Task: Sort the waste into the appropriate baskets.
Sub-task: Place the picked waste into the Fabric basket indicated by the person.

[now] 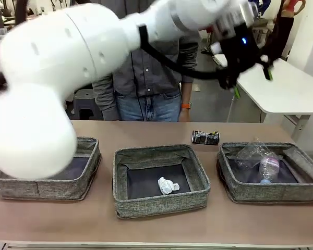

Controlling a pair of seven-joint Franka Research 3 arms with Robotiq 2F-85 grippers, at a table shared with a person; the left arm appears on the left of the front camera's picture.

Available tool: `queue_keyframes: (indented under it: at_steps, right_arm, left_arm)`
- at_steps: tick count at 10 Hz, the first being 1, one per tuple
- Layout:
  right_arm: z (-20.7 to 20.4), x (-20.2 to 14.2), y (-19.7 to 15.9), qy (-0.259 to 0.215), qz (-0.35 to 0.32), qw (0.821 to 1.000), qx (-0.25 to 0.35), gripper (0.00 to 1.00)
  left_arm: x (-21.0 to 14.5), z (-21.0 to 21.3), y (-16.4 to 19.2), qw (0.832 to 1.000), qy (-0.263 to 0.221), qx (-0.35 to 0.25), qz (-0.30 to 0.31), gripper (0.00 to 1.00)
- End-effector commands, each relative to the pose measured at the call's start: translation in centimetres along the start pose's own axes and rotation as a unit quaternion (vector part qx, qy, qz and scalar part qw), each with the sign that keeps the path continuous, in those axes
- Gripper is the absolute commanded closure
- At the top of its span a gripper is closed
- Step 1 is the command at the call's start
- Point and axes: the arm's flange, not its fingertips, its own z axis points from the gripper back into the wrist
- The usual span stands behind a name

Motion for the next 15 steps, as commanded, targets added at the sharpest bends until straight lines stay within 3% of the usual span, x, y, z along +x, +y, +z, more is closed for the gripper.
queue_keyframes:
  at_steps: [1,3,5,6,7,8,9,10,11,12,13,15]
  right_arm:
    - [-1.3,3.5,1.5,0.049,-0.012,0.999,-0.013,0.0]
    - [-3.9,7.0,2.6,0.081,-0.024,0.996,0.001,0.0]
    - [-6.7,10.1,3.7,0.106,-0.039,0.994,0.005,0.0]
    - [-8.1,11.7,4.0,0.119,-0.054,0.991,0.004,0.0]
    - [-9.2,12.7,4.2,0.13,-0.062,0.99,0.003,0.0]
    - [-9.9,13.5,4.3,0.138,-0.068,0.988,0.004,0.0]
    - [-10.4,13.9,4.3,0.142,-0.075,0.987,0.001,0.0]
    - [-10.6,13.9,4.2,0.144,-0.082,0.986,0.001,0.0]
    - [-10.7,13.8,4.1,0.144,-0.089,0.986,-0.002,0.0]
    - [-10.9,13.7,4.1,0.146,-0.09,0.985,-0.003,0.0]
    - [-11.5,14.0,4.2,0.157,-0.091,0.983,-0.006,0.0]
    - [-14.5,15.5,4.1,0.197,-0.095,0.976,-0.005,0.0]
  left_arm:
    - [-2.8,4.4,9.5,0.999,0.029,-0.015,-0.018,0.0]
    - [-4.4,8.4,14.2,0.996,0.022,-0.05,-0.077,0.0]
    - [-6.1,11.4,19.1,0.992,0.008,-0.101,-0.08,0.0]
    - [-7.8,12.0,21.6,0.992,0.089,-0.052,-0.079,0.0]
    - [-8.8,11.3,23.0,0.99,0.132,0.051,-0.028,0.0]
    - [-10.2,10.4,23.7,0.977,0.151,0.151,-0.002,0.0]
    - [-11.7,9.9,24.8,0.952,0.17,0.255,0.008,0.0]
    - [-12.8,10.0,25.8,0.94,0.185,0.286,0.004,0.0]
    - [-13.6,10.6,26.5,0.945,0.176,0.277,0.001,0.0]
    - [-14.1,11.5,27.3,0.964,0.147,0.222,-0.011,0.0]
    - [-14.2,12.8,28.4,0.984,0.086,0.151,-0.027,0.0]
    - [-13.6,14.8,30.9,0.996,-0.014,0.014,-0.087,0.0]
